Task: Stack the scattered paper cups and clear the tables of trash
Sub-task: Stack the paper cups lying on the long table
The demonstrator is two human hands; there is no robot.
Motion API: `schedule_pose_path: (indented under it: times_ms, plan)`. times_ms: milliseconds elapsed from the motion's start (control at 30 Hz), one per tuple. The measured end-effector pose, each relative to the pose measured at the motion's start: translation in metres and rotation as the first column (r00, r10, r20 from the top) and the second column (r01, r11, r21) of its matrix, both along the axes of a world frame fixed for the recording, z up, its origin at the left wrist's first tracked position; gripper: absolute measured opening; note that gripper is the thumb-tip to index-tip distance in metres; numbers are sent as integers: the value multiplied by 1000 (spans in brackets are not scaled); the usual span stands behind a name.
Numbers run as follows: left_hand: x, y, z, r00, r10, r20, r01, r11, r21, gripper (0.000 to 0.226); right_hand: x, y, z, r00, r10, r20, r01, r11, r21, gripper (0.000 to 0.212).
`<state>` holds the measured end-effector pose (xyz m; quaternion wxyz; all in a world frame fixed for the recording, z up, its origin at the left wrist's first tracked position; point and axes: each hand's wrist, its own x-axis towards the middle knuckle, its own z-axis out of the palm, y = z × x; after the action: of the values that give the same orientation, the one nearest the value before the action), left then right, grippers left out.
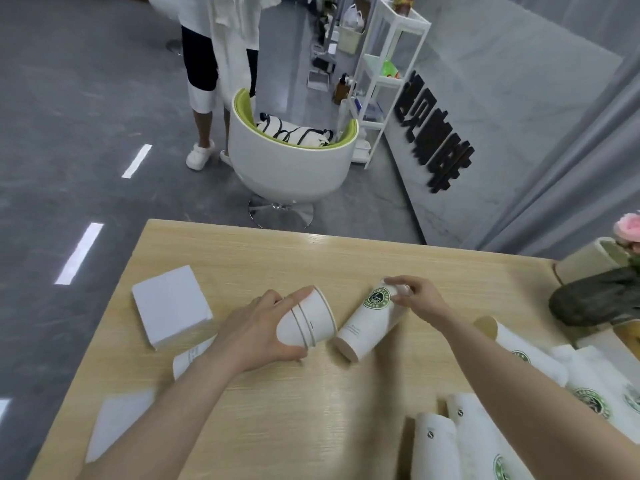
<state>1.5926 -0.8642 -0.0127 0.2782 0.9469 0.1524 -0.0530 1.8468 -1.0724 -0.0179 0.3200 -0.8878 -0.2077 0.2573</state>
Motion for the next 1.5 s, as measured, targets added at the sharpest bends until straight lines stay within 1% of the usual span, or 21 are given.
schedule_pose_path:
  times_ms: [33, 200, 300, 433, 500, 700, 1000, 1100, 1200, 1267, 1333, 1500]
  plan:
    - [-2, 0, 0, 1000, 2, -5, -2, 1000, -9, 97, -1, -5, 1, 999, -21, -36, 23, 998, 50, 38]
    - [-13, -3, 0, 1000, 3, -20, -4, 1000, -15, 97, -11, -30, 14, 982, -113, -149, 142, 969, 202, 39]
    - [-24, -7, 1, 1000, -3, -15, 2, 999, -38, 97, -26, -47, 26, 959, -193, -208, 252, 915, 314, 39]
    - [-42, -15, 3, 1000, -26, -7, 25, 998, -51, 97, -61, -70, 48, 921, -246, -301, 362, 823, 438, 39]
    - [-52, -19, 6, 999, -43, 9, 43, 998, -45, 97, -82, -80, 60, 913, -245, -327, 383, 791, 476, 39]
    - [-80, -30, 15, 996, -75, 54, 76, 997, -13, 97, -145, -101, 75, 901, -162, -402, 391, 706, 591, 38]
    - [-113, -49, 18, 983, -166, 75, 161, 985, 63, 96, -219, -116, 66, 868, -78, -490, 420, 640, 643, 42]
    - [-119, -57, 20, 974, -213, 78, 206, 974, 89, 96, -242, -110, 62, 868, -66, -492, 413, 646, 642, 44]
    - [-118, -66, 22, 957, -277, 86, 264, 955, 132, 96, -270, -100, 59, 871, -68, -486, 418, 621, 663, 41]
    - [-117, -72, 23, 945, -314, 95, 299, 943, 145, 99, -288, -94, 56, 879, -95, -468, 427, 595, 681, 40]
    - [-115, -79, 23, 931, -351, 94, 335, 929, 156, 101, -302, -92, 51, 878, -162, -450, 455, 572, 682, 39]
    - [-104, -102, 22, 882, -463, 90, 437, 874, 212, 104, -328, -94, 42, 823, -289, -490, 565, 512, 647, 43]
